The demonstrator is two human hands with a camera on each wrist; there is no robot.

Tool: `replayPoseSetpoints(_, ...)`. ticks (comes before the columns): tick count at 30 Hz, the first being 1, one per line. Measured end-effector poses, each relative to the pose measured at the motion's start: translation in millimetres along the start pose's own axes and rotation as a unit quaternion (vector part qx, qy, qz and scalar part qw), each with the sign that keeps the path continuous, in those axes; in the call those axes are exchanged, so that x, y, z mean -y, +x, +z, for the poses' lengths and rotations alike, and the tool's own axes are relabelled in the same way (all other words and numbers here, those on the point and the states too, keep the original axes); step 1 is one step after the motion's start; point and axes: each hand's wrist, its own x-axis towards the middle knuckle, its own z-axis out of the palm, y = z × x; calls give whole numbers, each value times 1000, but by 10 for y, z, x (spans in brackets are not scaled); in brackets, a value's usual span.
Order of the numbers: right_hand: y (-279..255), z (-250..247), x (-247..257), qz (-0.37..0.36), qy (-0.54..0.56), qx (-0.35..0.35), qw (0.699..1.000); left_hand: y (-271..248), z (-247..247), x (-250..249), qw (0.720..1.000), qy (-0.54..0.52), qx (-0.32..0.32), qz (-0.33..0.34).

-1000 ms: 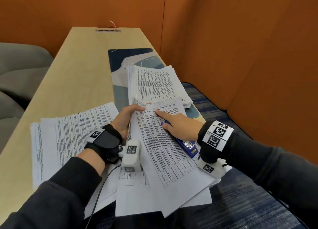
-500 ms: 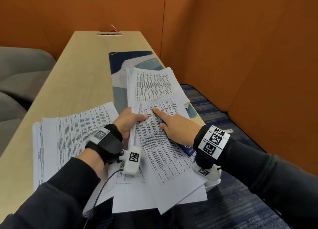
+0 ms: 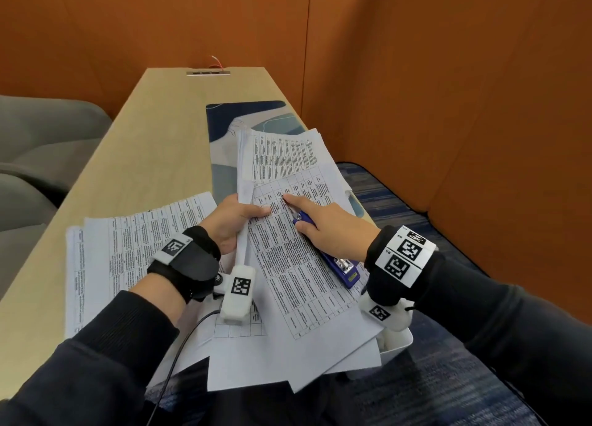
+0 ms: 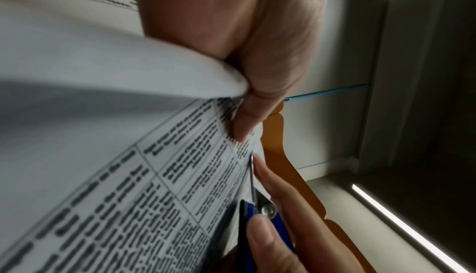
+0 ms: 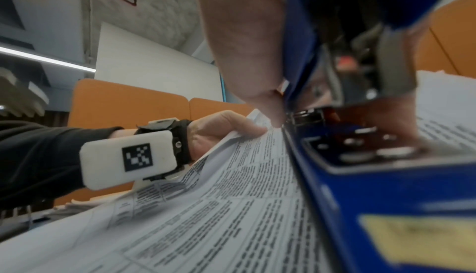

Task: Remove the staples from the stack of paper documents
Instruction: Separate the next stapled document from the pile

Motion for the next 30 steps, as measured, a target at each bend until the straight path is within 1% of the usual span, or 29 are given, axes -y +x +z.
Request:
replayPoseSetpoints(4,-21,34,38,8,-48,-32,998,-22,49,0,1000,18,-15,15)
replayPoseSetpoints(7,-4,61,95,5,-67,-45,997,-30,75,-7,999,31,-9,26)
replayPoseSetpoints(8,21,57,97,4,-49,-43,998,-43,80,-14,999,36,-8,27)
replayPoseSetpoints(10,78,19,59,-2,30,-29,999,-54,69,-39,999,44,-14,27)
replayPoseSetpoints(12,110,-27,-11,-25,85,-16,996,-53,39,-91,999,37,-16,19)
replayPoseSetpoints(15,91,-47,-63,-59,85,2,995,-33,60,-206,1000,9,-1,-7)
replayPoseSetpoints(17,62,-69,-45,-67,78,9,995,-2,105,-268,999,23,-32,-14)
replayPoseSetpoints(19,31,-103,2,-60,61,8,996,48,122,-286,997,37,-56,-24)
replayPoseSetpoints(20,18,-120,19,-58,24,4,998,65,129,-288,997,39,-60,-33)
replayPoseSetpoints(21,5,-129,41,-53,-50,1,997,71,139,-294,996,44,-67,-42)
replayPoseSetpoints(22,-16,-130,75,-48,-149,-1,988,84,147,-300,994,54,-76,-48)
replayPoseSetpoints(23,-31,-123,105,-41,-242,-6,969,105,147,-304,992,68,-88,-51)
replayPoseSetpoints(24,-40,-107,125,-40,-307,-15,951,124,155,-312,991,79,-96,-52)
replayPoseSetpoints(25,-49,-105,147,-42,-339,-20,939,137,163,-323,989,91,-104,-52)
replayPoseSetpoints(30,-47,-141,102,-68,-398,-36,914,195,223,-361,977,161,-129,-44)
